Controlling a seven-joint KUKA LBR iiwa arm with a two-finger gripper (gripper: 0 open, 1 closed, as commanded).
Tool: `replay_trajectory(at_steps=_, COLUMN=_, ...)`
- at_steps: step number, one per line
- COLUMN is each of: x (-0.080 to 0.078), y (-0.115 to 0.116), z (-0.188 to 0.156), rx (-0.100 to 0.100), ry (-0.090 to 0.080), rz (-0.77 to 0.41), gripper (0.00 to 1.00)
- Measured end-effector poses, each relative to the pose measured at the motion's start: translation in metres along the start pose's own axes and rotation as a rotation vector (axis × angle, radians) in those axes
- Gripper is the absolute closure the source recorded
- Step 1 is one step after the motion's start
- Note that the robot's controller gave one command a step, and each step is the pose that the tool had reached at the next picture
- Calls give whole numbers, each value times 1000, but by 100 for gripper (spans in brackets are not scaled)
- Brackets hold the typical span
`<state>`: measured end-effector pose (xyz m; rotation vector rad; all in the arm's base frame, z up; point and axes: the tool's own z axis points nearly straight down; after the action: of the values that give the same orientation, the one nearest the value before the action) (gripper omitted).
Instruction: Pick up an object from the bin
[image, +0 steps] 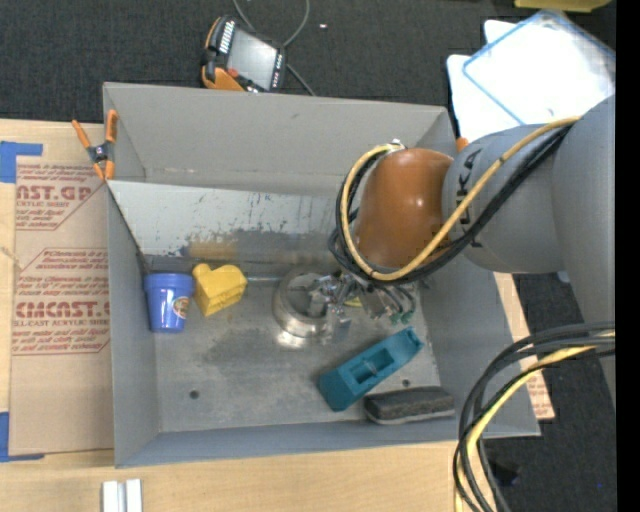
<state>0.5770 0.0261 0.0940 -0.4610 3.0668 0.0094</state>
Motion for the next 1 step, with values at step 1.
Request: replay_trajectory(at_steps=1, x=5, y=-12, z=-60, rx=2, ry=-5, rz=11, gripper=100)
